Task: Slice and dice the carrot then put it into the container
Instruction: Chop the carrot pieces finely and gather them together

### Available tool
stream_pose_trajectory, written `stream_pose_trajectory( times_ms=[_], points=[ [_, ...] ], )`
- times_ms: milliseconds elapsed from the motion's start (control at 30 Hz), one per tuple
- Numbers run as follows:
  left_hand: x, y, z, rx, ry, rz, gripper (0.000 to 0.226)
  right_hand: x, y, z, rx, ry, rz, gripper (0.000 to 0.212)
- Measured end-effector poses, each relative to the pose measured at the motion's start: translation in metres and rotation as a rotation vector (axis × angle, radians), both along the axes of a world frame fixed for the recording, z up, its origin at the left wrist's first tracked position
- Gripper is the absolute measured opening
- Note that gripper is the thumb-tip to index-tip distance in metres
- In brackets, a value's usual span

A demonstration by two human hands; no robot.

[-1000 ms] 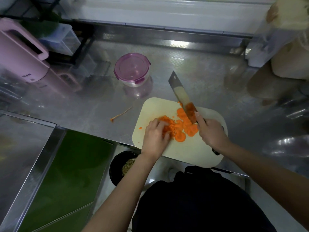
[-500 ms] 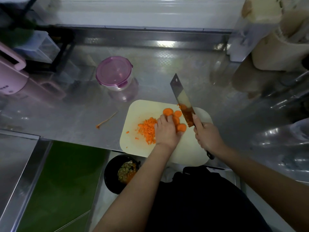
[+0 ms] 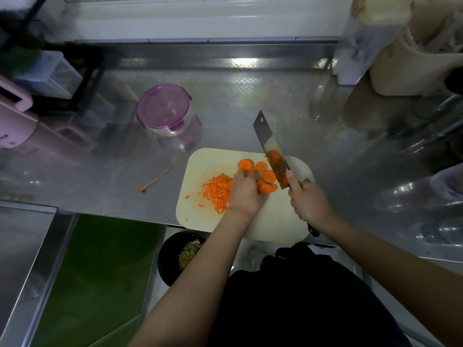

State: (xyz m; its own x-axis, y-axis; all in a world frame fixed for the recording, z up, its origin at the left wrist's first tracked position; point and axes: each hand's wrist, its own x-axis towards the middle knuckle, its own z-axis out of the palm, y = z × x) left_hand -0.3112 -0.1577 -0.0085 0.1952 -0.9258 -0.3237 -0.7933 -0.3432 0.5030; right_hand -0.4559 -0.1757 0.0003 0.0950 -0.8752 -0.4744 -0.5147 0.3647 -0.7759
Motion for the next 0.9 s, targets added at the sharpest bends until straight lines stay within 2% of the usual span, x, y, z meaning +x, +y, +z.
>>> stream_pose_trajectory(
  times_ms=[133,333,567,767,900],
  points=[
    [-0.005,0.004,0.004,-0.014,0.056,-0.062,0.037,0.001,0.000,-0.001,-0.016,0.008,0.009,0.073],
    [-0.016,0.006,0.001,-0.027,0.001,-0.051,0.045,0.003,0.001,-0.003,-0.018,0.003,0.008,0.072],
    [-0.020,0.002,0.002,-0.033,-0.044,-0.082,0.036,-0.001,0.002,-0.001,-0.014,0.013,-0.004,0.062],
    [-0.019,-0.008,0.001,0.063,-0.089,-0.257,0.041,-0.004,0.000,0.000,-0.019,0.026,-0.028,0.059],
    [-0.020,-0.018,0.002,0.142,-0.132,-0.275,0.041,-0.007,0.000,-0.002,0.011,0.023,-0.051,0.057]
  ],
)
